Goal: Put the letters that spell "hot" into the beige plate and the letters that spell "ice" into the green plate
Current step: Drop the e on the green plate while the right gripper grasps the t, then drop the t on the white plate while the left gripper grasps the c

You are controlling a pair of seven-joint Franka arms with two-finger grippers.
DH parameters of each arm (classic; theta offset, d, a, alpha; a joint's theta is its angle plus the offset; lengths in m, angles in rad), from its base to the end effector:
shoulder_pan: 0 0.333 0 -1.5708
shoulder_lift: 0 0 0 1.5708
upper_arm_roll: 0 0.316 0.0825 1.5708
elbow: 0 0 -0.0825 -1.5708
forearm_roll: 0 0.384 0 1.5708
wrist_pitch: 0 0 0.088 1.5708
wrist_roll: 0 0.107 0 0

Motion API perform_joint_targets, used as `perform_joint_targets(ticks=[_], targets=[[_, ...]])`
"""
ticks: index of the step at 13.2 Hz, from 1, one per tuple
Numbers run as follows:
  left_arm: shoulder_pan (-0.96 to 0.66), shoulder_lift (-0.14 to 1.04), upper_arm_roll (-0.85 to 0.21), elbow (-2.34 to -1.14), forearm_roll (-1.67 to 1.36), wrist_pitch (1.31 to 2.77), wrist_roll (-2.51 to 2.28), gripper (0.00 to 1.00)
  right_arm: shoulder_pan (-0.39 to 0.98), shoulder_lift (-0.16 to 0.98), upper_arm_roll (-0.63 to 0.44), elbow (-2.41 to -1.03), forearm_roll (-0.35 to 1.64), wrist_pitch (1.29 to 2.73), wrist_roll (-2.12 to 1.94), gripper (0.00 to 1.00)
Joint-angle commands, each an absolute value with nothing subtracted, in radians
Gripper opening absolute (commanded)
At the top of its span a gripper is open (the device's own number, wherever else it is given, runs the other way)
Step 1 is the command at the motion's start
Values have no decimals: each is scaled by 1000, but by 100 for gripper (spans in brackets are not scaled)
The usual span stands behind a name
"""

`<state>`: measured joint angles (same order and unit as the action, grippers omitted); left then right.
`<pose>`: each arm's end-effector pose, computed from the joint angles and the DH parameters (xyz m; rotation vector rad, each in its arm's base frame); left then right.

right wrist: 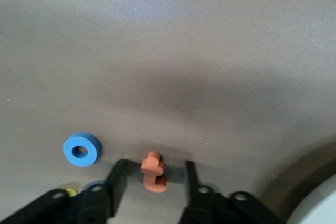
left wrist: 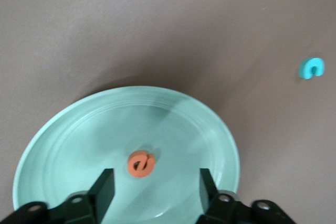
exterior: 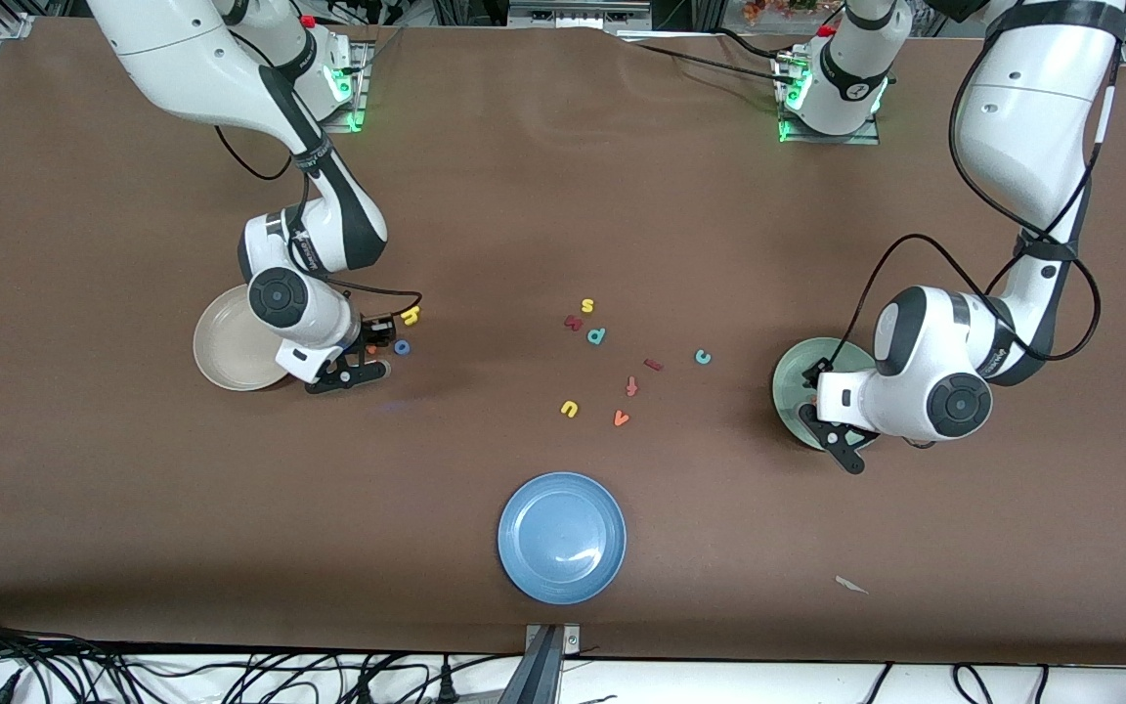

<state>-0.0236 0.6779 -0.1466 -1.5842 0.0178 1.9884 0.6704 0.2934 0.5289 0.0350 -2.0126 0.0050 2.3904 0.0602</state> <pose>0.6597 -0.1008 0.2232 2.7240 -1.2007 -0.3571 0.5552 0.1892 0.1750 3.0976 0.4063 -0.2380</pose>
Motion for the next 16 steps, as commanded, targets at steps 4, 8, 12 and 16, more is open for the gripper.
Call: perform_joint_targets(ticks=[4, 8, 12, 16], targets=[[-40, 618, -299, -1629, 41, 1947, 421, 100, 298, 526, 32, -2028, 2, 2407, 71, 16], [-75, 551, -327, -1843, 43, 2174, 238, 100, 296, 522, 29, -2023, 3, 2401, 77, 8], [-129, 537, -327, -1921, 101, 2272, 154, 95, 291, 445, -7, -1999, 6, 2314, 123, 8], [-138, 564, -330, -1914, 209, 2322, 66, 90, 291, 381, -138, -1970, 2, 2180, 100, 6]])
